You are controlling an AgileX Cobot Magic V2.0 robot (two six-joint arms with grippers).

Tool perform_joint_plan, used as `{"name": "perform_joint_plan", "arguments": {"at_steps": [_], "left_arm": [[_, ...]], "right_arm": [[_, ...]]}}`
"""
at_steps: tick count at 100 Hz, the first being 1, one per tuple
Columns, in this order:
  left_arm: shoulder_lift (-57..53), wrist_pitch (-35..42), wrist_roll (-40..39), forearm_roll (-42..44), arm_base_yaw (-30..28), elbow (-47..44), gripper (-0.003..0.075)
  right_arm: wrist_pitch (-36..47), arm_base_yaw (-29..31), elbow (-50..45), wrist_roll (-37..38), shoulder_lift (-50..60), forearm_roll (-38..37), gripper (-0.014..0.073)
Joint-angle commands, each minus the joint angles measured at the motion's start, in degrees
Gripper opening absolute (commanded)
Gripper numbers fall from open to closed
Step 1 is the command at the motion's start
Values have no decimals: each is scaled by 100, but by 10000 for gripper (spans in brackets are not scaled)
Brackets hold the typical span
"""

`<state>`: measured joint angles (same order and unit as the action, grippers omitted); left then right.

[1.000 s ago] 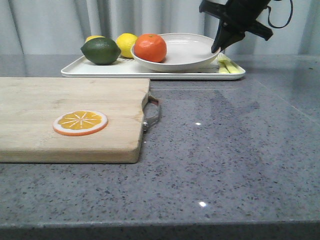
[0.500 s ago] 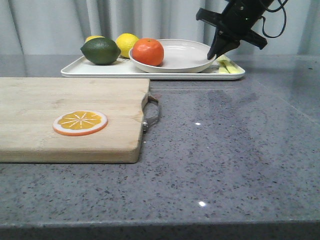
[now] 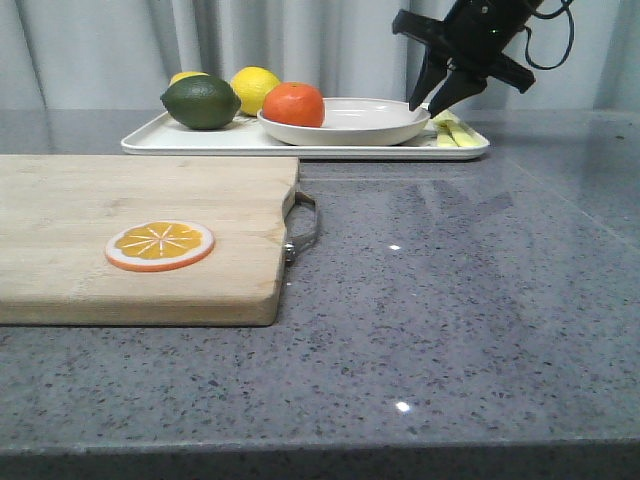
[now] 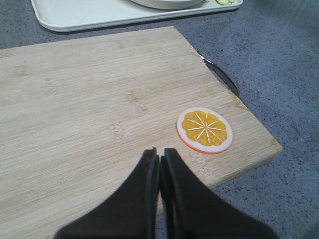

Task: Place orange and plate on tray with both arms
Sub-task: 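Lower the plate onto the tray, open the right gripper, withdraw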

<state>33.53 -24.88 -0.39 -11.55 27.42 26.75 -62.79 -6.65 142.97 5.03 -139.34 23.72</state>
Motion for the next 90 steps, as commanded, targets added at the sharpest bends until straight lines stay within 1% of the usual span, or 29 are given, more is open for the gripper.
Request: {"name": "perform_joint_plan", "arguments": {"at_steps": [1,16,21,27,35,42,43,47,50,70,90], "left_arm": [[2,372,-43,-80,-26,156,-19],[2,372,-43,-80,-26,156,-19],[2,372,-43,-80,-26,156,-19],[2,372,-43,-80,-26,156,-19],[2,372,-43,-80,-26,156,-19],[2,372,-43,-80,-26,156,-19],[2,372,-43,-80,-26,156,-19],[2,372,-43,-80,-26,156,-19],[2,372,-43,-80,-26,156,-19],[2,372,-43,-80,-26,156,-19],[2,372,-43,-80,-26,156,-18]], "right_arm": [[15,44,372,-27,388,172,225],[-490,94,512,-27,468,93,222],[-684,100,512,-32,501,18,204],[-866,100,512,-32,531,-148,158],[-1157,100,512,-32,550,-406,55],[-1363,100,512,-32,551,-470,-26],[-1390,100,512,-32,556,-476,-50],[-1390,100,512,-32,576,-476,-75],[-1390,100,512,-32,613,-476,-64],[-1399,86,506,-37,969,-523,-68],[-1402,57,499,-45,1569,-525,-68]]}}
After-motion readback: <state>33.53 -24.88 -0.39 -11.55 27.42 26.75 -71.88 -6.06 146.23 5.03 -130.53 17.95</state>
